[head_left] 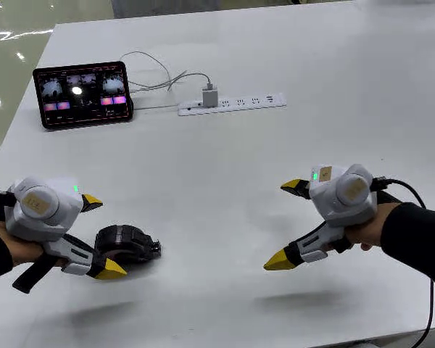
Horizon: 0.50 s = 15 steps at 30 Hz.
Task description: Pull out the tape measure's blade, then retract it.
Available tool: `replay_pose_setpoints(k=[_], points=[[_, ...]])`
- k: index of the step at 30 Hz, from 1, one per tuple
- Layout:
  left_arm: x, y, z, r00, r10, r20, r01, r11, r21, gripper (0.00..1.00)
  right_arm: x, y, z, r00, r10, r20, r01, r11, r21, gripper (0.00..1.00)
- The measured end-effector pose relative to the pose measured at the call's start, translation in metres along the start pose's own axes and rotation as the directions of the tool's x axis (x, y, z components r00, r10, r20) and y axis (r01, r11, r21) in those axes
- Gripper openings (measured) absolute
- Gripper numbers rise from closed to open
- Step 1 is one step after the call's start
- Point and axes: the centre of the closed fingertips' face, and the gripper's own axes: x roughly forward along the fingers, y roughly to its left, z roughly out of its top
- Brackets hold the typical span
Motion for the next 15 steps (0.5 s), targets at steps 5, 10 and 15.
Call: replay_pose_setpoints(k=[5, 10, 15], points=[[0.003, -0.002, 0.002, 0.9995, -0.023, -0.022, 0.023, 0.999, 0.032, 0.79, 0.017, 0.008, 0.013, 0.9993, 0.035, 0.014, -0.034, 0.999, -0.019, 0.99], [0.007, -0.007, 0.002, 0.9976, -0.055, -0.043, 0.057, 0.998, 0.039, 0.7, 0.032, 0.012, 0.026, 0.9978, 0.062, 0.021, -0.062, 0.998, -0.034, 0.99], [0.014, -0.01, 0.002, 0.9942, -0.082, -0.071, 0.085, 0.996, 0.039, 0.64, 0.046, 0.011, 0.038, 0.9963, 0.08, 0.031, -0.078, 0.996, -0.04, 0.99]])
